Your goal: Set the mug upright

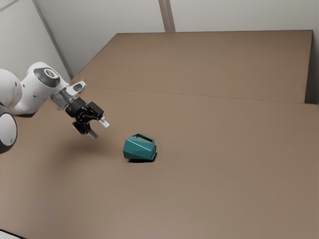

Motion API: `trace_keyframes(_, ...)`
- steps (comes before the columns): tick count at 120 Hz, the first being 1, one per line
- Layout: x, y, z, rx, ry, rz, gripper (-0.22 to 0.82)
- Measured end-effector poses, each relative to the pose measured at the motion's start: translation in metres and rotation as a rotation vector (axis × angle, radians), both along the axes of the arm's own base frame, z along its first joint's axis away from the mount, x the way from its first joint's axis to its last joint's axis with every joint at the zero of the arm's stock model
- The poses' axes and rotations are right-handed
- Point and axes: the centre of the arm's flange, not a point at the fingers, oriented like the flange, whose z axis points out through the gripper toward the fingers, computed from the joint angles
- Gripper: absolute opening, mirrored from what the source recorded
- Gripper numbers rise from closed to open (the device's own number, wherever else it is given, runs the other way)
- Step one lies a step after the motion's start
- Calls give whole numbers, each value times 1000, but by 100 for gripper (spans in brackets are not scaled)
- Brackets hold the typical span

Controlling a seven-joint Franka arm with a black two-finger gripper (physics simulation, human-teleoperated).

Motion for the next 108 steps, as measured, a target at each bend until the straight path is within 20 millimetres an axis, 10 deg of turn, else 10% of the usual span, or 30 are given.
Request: trace_keyframes(108,-3,-52,-59,-149,-259,-154,60)
